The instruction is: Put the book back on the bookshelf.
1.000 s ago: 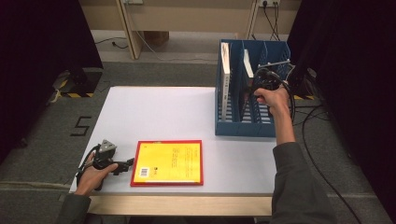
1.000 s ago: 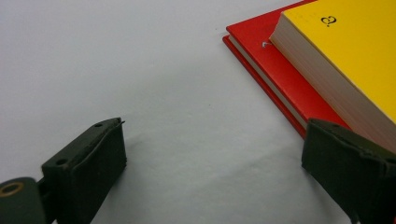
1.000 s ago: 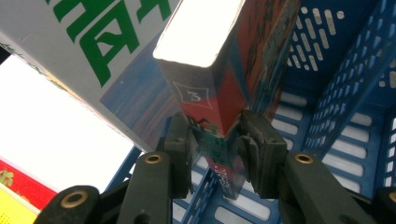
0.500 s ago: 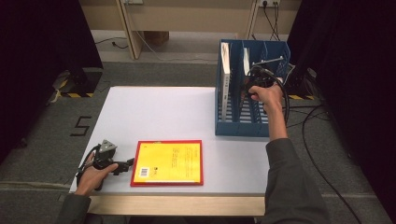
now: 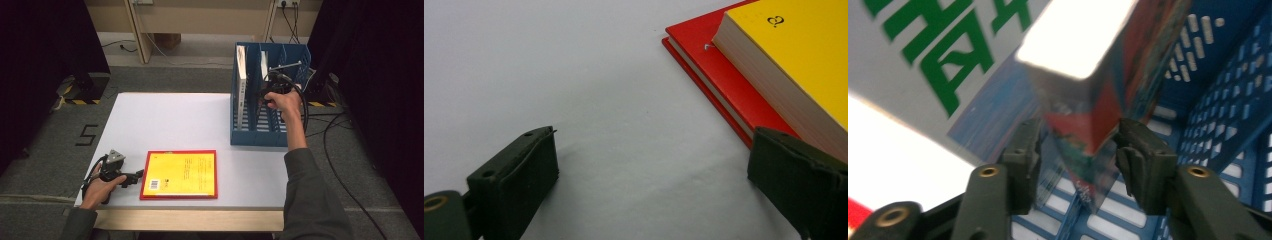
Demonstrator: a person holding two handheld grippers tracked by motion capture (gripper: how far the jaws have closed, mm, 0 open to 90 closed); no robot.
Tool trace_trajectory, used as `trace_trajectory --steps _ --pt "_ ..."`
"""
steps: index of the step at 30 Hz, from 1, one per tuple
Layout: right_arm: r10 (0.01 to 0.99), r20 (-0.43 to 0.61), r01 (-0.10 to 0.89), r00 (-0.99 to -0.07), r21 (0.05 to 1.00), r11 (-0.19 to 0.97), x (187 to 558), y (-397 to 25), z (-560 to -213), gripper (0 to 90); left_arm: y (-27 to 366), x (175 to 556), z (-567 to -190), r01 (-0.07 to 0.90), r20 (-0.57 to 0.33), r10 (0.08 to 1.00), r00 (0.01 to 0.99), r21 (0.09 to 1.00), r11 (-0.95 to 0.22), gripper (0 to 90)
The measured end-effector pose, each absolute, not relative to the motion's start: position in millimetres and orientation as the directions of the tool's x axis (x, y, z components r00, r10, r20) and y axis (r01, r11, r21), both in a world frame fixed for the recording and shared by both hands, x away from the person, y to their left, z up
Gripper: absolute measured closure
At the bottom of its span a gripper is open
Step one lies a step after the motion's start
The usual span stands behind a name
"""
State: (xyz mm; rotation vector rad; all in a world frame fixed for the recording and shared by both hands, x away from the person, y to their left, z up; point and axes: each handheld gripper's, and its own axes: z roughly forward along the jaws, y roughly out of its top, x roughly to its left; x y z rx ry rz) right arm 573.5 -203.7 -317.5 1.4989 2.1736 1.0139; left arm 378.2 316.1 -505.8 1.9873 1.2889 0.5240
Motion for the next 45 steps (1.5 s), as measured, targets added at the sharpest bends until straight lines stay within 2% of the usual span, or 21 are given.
trace_trajectory --steps 3,9,17,25,31,38,41,43,45 --pt "0.899 0.150 0.684 -0.412 0.702 0.197 569.4 -203.9 -317.7 43.7 315.8 378.2 -505.9 0.621 -0.038 0.906 0.422 0.740 -0.258 5.2" --pt "0.894 0.156 0.691 -0.421 0.693 0.205 559.1 -208.3 -318.7 37.3 315.7 378.1 -506.0 0.621 -0.040 0.906 0.421 0.741 -0.256 5.2" --pt "0.895 0.153 0.677 -0.419 0.710 0.196 539.6 -222.6 -323.2 34.2 315.6 378.1 -506.0 0.621 -0.039 0.906 0.421 0.741 -0.257 5.2" --pt "0.869 0.174 0.654 -0.463 0.728 0.203 512.8 -228.8 -334.2 31.7 315.6 378.0 -506.1 0.620 -0.038 0.906 0.421 0.741 -0.257 5.2" --pt "0.836 0.199 0.633 -0.511 0.745 0.210 486.1 -225.9 -346.0 29.1 315.5 377.9 -506.1 0.620 -0.038 0.907 0.420 0.741 -0.257 5.2" --pt "0.799 0.173 0.585 -0.576 0.769 0.256 452.3 -216.6 -362.6 27.1 317.1 377.0 -505.5 0.613 -0.027 0.908 0.418 0.746 -0.261 7.7" --pt "0.801 0.165 0.590 -0.576 0.762 0.267 445.3 -213.3 -375.3 24.7 320.0 375.2 -505.3 0.611 -0.025 0.912 0.409 0.750 -0.253 10.4" --pt "0.805 0.137 0.586 -0.578 0.756 0.292 442.3 -210.6 -382.5 25.2 320.5 374.9 -505.4 0.610 -0.026 0.913 0.408 0.751 -0.252 10.9" --pt "0.800 0.152 0.582 -0.581 0.764 0.278 438.7 -207.9 -389.8 26.0 319.6 374.8 -505.7 0.608 -0.018 0.913 0.408 0.751 -0.258 10.4"
